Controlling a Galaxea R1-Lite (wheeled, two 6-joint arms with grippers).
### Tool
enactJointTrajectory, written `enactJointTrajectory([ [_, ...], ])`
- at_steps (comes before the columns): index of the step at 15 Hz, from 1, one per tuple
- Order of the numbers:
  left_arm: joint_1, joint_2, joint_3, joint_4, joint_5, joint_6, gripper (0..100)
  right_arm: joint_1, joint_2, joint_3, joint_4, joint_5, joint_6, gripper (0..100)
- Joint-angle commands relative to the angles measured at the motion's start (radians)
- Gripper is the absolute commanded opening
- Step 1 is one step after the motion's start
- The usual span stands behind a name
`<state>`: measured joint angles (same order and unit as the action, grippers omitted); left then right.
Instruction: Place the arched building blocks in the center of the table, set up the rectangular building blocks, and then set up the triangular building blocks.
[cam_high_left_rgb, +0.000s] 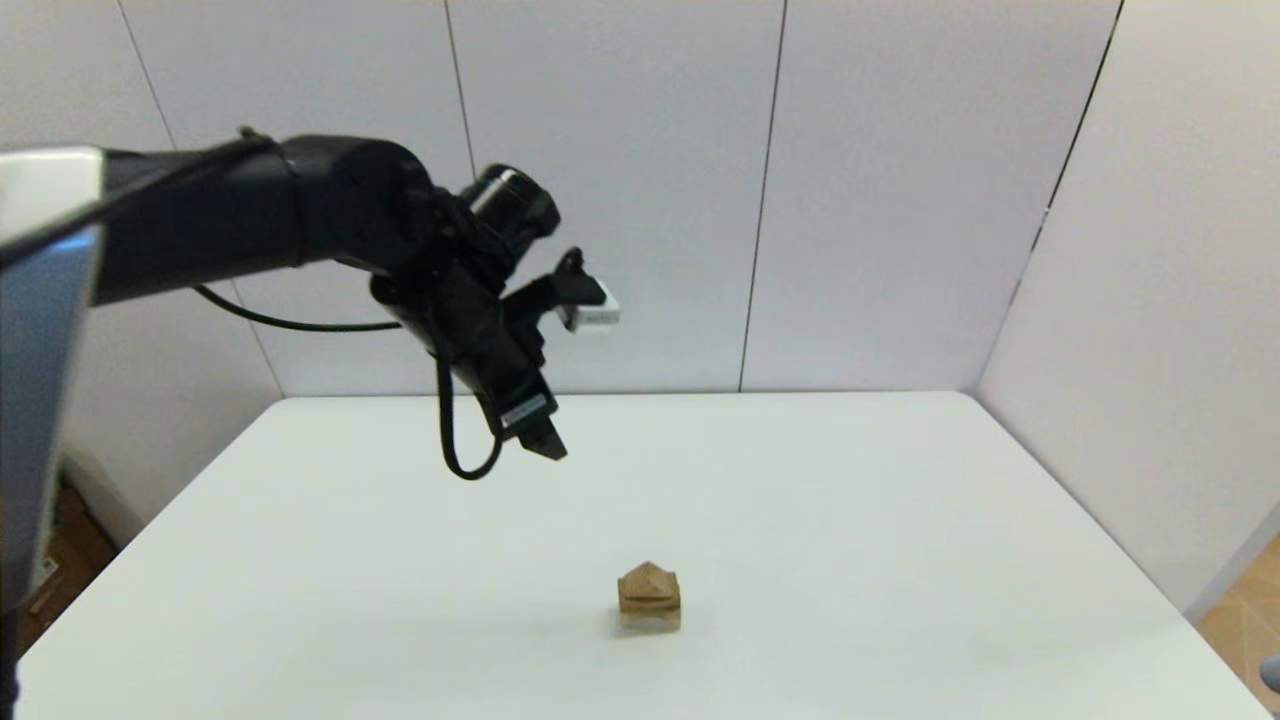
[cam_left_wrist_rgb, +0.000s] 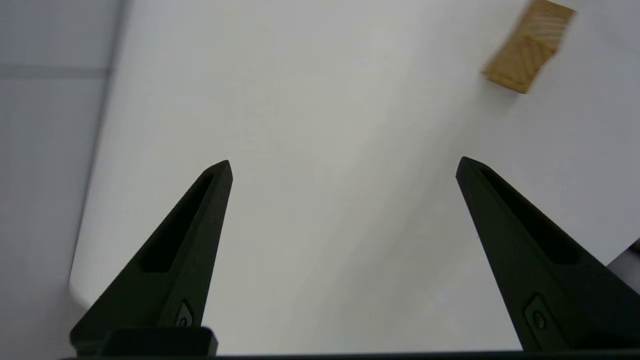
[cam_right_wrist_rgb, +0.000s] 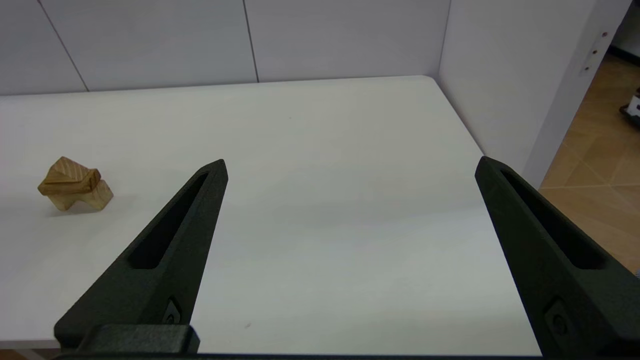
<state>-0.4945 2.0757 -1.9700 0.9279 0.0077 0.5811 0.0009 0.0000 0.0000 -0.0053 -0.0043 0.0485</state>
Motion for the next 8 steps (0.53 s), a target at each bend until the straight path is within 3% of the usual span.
enactJointTrajectory([
  [1,0.068,-0.289,0.034,0.011,0.173,-0.222,100,0.001,0.000,0.000,-0.001,0.000,0.001,100],
  [3,0.099,-0.451,0.094,0.009,0.227,-0.297,100,0.001,0.000,0.000,-0.001,0.000,0.001,100],
  [8,0.277,-0.869,0.356,-0.015,0.229,-0.306,100,-0.001,0.000,0.000,-0.001,0.000,0.001,100],
])
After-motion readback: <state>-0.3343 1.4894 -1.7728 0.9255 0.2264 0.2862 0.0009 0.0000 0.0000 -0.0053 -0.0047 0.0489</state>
